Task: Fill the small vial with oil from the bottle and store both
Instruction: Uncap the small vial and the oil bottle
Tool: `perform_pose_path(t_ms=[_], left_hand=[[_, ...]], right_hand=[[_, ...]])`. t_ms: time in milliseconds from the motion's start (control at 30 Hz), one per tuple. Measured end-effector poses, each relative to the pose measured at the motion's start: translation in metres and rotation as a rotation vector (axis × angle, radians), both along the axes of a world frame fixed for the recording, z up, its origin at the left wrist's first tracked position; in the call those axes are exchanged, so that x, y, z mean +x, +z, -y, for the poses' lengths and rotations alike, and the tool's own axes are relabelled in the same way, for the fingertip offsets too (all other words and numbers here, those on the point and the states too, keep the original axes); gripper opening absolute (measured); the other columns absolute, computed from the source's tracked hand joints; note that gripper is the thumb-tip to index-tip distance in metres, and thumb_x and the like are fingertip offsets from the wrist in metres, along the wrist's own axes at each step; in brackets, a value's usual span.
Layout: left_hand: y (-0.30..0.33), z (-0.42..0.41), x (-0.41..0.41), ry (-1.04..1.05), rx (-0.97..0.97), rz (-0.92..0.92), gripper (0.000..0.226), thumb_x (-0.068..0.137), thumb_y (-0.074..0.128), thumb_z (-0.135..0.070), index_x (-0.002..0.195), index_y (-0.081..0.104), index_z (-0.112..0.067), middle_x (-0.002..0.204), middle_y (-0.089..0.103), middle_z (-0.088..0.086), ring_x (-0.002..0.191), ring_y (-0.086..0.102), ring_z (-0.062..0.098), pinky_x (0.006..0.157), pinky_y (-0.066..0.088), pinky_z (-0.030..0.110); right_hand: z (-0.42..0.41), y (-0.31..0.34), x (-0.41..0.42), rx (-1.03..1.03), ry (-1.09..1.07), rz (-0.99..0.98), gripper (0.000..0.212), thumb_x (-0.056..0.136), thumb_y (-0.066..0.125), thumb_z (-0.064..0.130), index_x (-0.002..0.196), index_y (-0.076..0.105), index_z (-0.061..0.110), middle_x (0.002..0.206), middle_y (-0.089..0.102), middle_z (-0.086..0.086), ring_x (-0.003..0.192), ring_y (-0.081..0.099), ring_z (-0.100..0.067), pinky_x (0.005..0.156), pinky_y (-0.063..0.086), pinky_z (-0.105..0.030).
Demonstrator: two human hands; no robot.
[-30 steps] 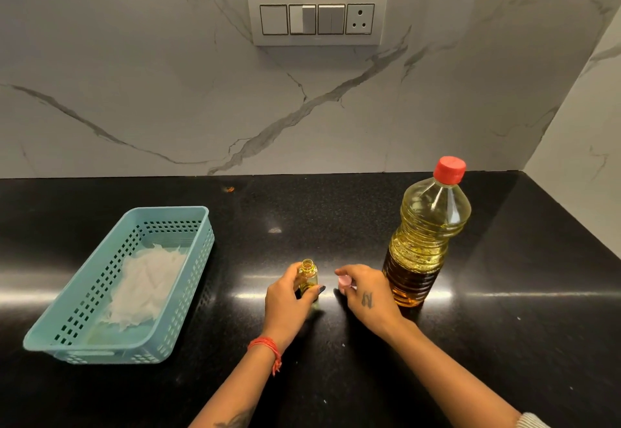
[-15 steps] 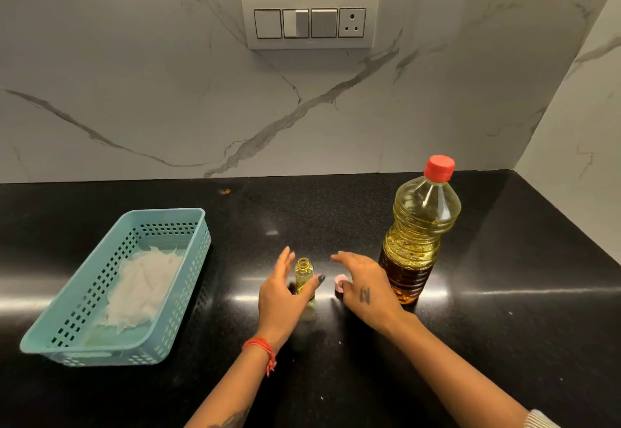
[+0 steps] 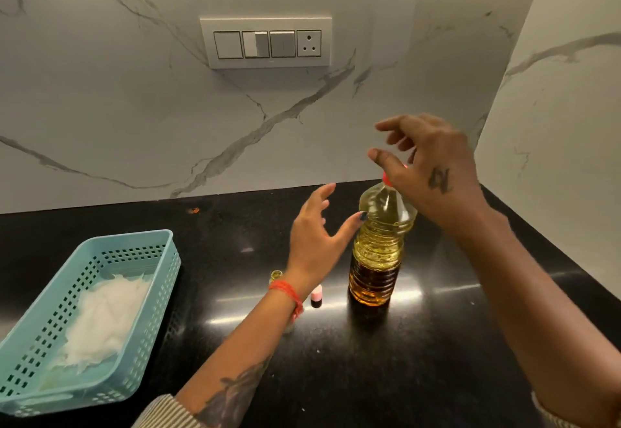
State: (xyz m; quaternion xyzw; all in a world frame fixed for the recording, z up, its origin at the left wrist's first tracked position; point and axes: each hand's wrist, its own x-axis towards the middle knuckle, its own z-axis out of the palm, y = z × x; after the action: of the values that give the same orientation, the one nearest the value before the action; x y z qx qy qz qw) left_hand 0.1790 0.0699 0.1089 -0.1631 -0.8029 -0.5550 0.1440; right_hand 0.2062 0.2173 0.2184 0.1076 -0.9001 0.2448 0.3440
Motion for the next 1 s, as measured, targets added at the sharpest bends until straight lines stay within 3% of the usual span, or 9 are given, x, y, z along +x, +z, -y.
perform_pose_path(t_ms=[133, 267, 433, 700, 833, 1000], left_hand=[[0.01, -0.031, -0.007, -0.07, -0.132, 0.034, 0.08, 0.075, 0.067, -0.05, 0.14, 0.03, -0.024, 0.144, 0.038, 0.001, 0.128, 0.041, 0.018, 0.102, 0.043, 0.04], [0.013, -0.05, -0.012, -0.116, -0.166, 0.032, 0.075, 0.073, 0.068, -0.051, 0.136, 0.033, -0.031, 0.129, 0.05, 0.001, 0.116, 0.05, 0.016, 0.095, 0.048, 0.039], [0.009, -0.054, -0.012, -0.143, -0.102, 0.027, 0.067, 0.075, 0.068, -0.049, 0.132, 0.036, -0.037, 0.121, 0.051, -0.001, 0.109, 0.052, 0.014, 0.092, 0.048, 0.036], [0.006, -0.056, -0.014, -0.153, -0.114, 0.021, 0.068, 0.077, 0.065, -0.051, 0.134, 0.035, -0.03, 0.125, 0.049, -0.003, 0.112, 0.05, 0.011, 0.095, 0.048, 0.037], [0.006, -0.053, -0.015, -0.154, -0.117, 0.031, 0.069, 0.076, 0.064, -0.053, 0.135, 0.035, -0.029, 0.125, 0.049, -0.003, 0.113, 0.05, 0.012, 0.095, 0.048, 0.036], [0.009, -0.054, -0.013, -0.172, -0.113, 0.045, 0.065, 0.077, 0.065, -0.05, 0.133, 0.036, -0.032, 0.124, 0.048, -0.002, 0.111, 0.049, 0.011, 0.094, 0.047, 0.032]], right_hand=[[-0.012, -0.012, -0.011, 0.259, -0.251, 0.111, 0.056, 0.085, 0.048, 0.058, 0.105, 0.054, 0.006, 0.085, 0.063, -0.012, 0.073, 0.054, -0.021, 0.063, 0.04, -0.027], [-0.009, -0.021, -0.017, 0.411, -0.291, 0.166, 0.045, 0.092, 0.037, 0.053, 0.094, 0.046, 0.009, 0.072, 0.055, -0.01, 0.063, 0.047, -0.021, 0.058, 0.038, -0.03], [-0.019, -0.03, -0.029, 0.373, -0.111, 0.16, 0.027, 0.097, 0.034, 0.042, 0.087, 0.03, 0.017, 0.069, 0.048, -0.006, 0.064, 0.045, -0.021, 0.059, 0.035, -0.031], [-0.038, -0.036, -0.041, 0.383, 0.125, 0.078, 0.026, 0.096, 0.03, 0.043, 0.084, 0.032, 0.02, 0.069, 0.042, -0.001, 0.06, 0.034, -0.014, 0.05, 0.025, -0.02], [-0.044, -0.035, -0.046, 0.337, 0.229, 0.126, 0.031, 0.092, 0.025, 0.051, 0.088, 0.038, 0.023, 0.08, 0.046, 0.003, 0.072, 0.042, -0.016, 0.059, 0.034, -0.019], [-0.055, -0.011, -0.048, 0.57, 0.335, 0.232, 0.03, 0.09, 0.024, 0.052, 0.097, 0.042, 0.028, 0.088, 0.047, 0.01, 0.077, 0.042, -0.009, 0.072, 0.043, -0.03]])
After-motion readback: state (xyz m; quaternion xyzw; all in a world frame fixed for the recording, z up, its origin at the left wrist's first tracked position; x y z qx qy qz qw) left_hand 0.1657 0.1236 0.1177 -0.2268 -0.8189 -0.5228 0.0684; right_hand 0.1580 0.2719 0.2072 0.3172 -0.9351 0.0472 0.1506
